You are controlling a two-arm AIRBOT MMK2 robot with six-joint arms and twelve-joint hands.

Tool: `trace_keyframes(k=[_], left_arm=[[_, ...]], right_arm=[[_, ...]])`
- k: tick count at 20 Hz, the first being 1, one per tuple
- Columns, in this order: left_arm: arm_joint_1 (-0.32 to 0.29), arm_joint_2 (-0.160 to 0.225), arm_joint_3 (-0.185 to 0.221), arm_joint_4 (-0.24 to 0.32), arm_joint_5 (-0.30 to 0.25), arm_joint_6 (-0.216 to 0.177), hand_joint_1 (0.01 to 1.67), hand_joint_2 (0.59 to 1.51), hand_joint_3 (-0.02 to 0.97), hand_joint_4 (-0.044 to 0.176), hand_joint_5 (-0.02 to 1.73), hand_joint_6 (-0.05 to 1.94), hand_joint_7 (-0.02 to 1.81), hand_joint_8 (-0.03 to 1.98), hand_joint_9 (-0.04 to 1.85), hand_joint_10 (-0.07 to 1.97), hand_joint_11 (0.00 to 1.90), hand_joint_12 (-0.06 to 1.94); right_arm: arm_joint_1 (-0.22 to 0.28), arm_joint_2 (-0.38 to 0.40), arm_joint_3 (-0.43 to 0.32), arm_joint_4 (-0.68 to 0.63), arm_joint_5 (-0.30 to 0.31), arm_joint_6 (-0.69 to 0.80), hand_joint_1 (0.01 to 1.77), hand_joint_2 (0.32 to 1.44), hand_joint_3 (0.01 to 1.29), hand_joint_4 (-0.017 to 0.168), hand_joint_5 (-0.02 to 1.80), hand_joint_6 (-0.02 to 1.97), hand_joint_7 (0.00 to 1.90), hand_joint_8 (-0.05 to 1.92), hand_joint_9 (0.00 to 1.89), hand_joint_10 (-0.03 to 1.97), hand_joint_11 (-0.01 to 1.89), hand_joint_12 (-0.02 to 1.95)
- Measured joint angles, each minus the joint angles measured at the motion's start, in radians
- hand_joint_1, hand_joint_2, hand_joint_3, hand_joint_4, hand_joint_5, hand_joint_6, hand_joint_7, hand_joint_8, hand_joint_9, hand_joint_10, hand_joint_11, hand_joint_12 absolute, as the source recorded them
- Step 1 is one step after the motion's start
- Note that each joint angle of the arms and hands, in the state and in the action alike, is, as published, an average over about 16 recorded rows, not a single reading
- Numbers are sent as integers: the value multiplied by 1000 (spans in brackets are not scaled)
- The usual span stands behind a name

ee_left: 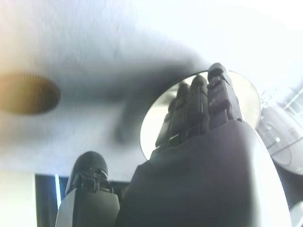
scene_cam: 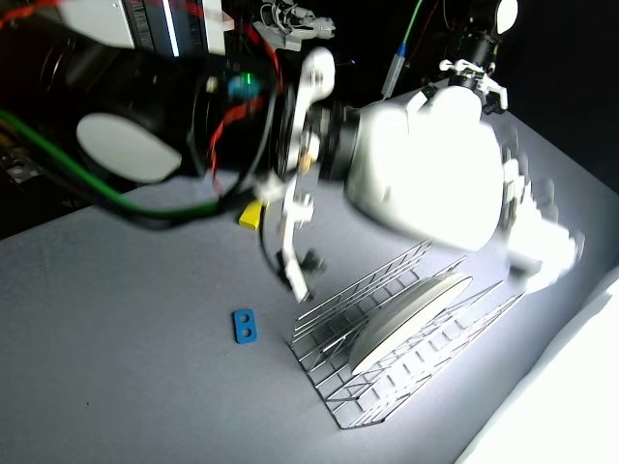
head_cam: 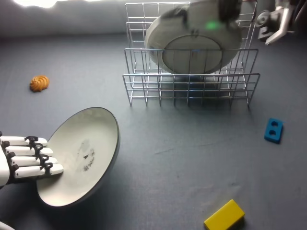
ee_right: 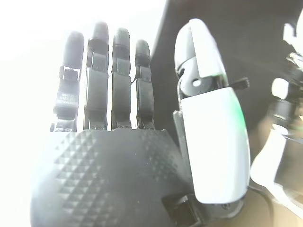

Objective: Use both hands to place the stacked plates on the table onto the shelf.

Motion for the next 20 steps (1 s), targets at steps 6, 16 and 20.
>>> trace_keyframes(k=[6, 16, 20], left_arm=[[10, 4, -23, -22, 0, 1, 13, 1121, 13, -13, -6, -36, 42, -6, 16, -1, 15, -26], [11, 5, -24, -23, -1, 4, 13, 1111, 13, -13, -6, -36, 42, -7, 14, 1, 14, -25], [11, 5, -24, -22, -2, 5, 13, 1109, 13, -13, -6, -37, 43, -7, 14, 1, 14, -25]], right_arm=[[-65, 7, -131, -121, 67, -94, 940, 1055, 15, 1, 301, 38, 342, 16, 346, 23, 79, 725], [-190, -110, -152, -250, 26, -174, 1139, 954, 15, 1, 20, 37, 17, 16, 20, 23, 11, 7], [-216, -176, -117, -243, -22, -183, 1168, 940, 15, 1, 20, 37, 17, 16, 20, 23, 11, -2]])
